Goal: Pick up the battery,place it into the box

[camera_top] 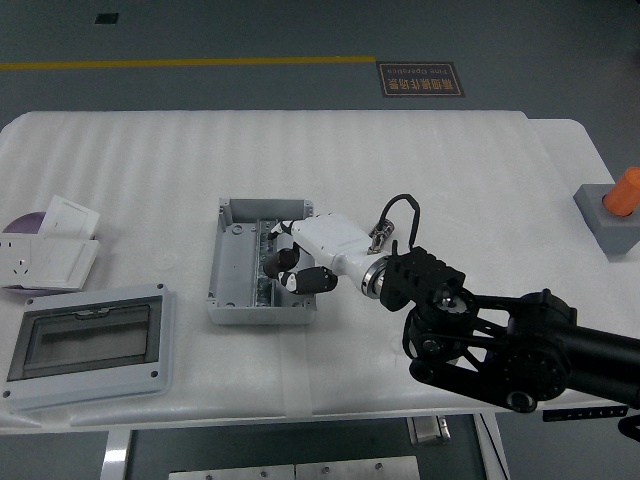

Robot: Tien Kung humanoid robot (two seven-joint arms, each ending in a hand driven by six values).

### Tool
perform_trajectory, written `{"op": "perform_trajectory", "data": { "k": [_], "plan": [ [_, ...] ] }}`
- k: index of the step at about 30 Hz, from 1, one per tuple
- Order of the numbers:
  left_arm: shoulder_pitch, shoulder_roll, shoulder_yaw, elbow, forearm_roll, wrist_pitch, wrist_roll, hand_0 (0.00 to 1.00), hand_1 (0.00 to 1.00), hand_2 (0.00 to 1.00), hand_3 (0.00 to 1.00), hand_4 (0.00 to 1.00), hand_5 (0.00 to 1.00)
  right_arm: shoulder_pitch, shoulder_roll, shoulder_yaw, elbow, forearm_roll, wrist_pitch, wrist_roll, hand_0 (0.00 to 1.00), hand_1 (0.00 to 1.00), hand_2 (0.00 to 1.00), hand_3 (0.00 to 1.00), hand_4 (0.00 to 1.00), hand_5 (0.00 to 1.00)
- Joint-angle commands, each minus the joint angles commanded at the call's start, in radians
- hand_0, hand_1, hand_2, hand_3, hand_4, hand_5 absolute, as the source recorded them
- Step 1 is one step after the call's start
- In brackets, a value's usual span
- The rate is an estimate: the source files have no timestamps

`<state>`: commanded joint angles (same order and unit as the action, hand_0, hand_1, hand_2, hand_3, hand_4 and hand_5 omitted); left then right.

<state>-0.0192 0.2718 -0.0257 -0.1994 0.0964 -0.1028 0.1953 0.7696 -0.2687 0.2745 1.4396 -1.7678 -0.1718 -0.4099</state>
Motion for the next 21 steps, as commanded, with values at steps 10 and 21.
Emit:
{"op": "perform_trajectory", "data": {
  "k": [10, 21],
  "plan": [
    [0.000, 0.000, -0.006, 0.001, 0.008, 0.000, 0.001, 0.650, 0.682, 0.581, 0.535, 0.673, 0.394, -0.035, -0.001, 0.078, -0.025, -0.038, -0.018, 0.000, 0.911, 0.887, 0.886, 0.942, 0.703, 0.454],
    [-0.001, 0.001, -0.005, 0.001, 0.005, -0.001, 0.002, 0.652, 0.680, 0.577, 0.532, 0.662, 0.387, -0.066, -0.063, 0.149, -0.200, -0.014, 0.002, -0.054, 0.910, 0.881, 0.881, 0.941, 0.715, 0.457]
  ]
}}
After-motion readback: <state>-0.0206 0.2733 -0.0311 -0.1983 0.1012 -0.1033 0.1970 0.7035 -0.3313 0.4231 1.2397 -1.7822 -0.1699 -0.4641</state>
